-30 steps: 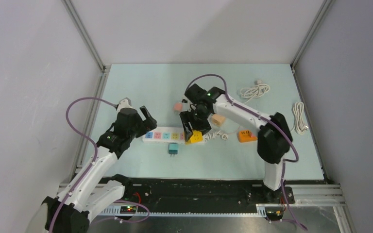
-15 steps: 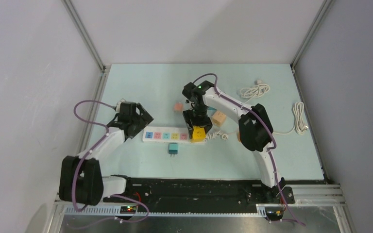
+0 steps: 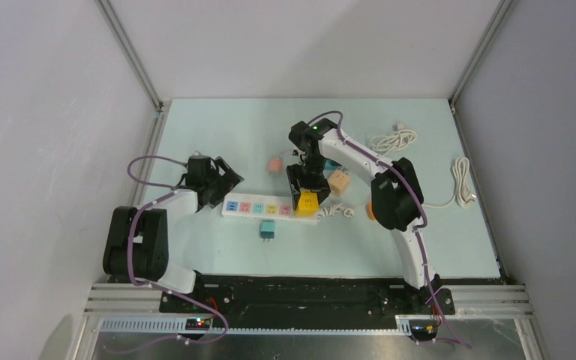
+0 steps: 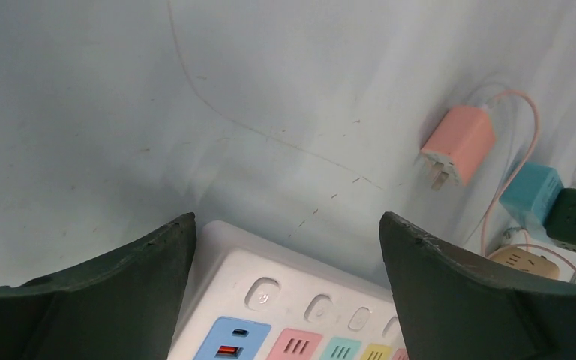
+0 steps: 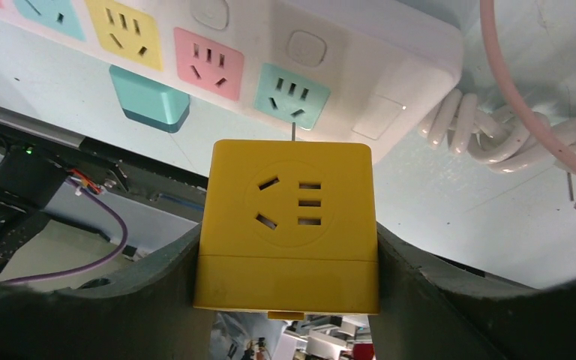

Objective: Insert the plug

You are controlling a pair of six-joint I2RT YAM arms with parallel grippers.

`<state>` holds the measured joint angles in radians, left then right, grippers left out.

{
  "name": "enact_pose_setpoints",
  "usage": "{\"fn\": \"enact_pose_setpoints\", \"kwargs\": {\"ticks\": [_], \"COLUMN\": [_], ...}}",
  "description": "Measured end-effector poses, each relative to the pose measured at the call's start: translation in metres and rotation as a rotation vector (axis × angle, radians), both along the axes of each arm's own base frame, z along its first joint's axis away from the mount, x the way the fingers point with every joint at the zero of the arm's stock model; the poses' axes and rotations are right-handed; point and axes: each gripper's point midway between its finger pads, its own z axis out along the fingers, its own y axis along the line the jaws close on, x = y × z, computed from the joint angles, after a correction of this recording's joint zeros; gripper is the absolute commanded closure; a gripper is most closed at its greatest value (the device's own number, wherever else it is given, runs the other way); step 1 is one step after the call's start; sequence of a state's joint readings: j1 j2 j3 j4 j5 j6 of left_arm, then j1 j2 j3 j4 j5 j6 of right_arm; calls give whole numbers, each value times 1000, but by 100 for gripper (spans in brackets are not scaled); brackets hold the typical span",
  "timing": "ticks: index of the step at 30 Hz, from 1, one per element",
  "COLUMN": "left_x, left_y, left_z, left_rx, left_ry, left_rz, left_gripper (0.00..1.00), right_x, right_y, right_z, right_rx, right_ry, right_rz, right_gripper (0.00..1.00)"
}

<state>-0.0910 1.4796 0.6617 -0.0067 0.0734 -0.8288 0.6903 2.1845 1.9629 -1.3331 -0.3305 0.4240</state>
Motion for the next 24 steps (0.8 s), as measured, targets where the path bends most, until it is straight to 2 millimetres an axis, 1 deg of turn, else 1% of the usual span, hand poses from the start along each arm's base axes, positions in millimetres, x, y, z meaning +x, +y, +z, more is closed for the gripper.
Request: {"fn": "enact_pose_setpoints", "kwargs": {"ticks": [4,11,15,20,24], "left_x": [4,3,-5,-21,-26], "left_y": [-4,-7,-6,-5,-5], "left_z": [1,0,0,0,0], "left_rx": [-19,-37,-40,-49,-52], "left_ry": [-27,-63,-86,-109,-125], "left_rz": [-16,-29,-28,-23,-26], "left_gripper": [7,9,10,11,11], "right_x": [1,0,-3,-4,-4], "right_y": [6,9,4,3,3], "right_z": [-1,-8,-18,-18,-18], "right_rx": [15,7,-24,-22,-23], "right_ry": [4,21,57,73,72], "right_rz": [-29,-84,-133,-181,-195], "right_gripper": [84,84,84,84,85]}}
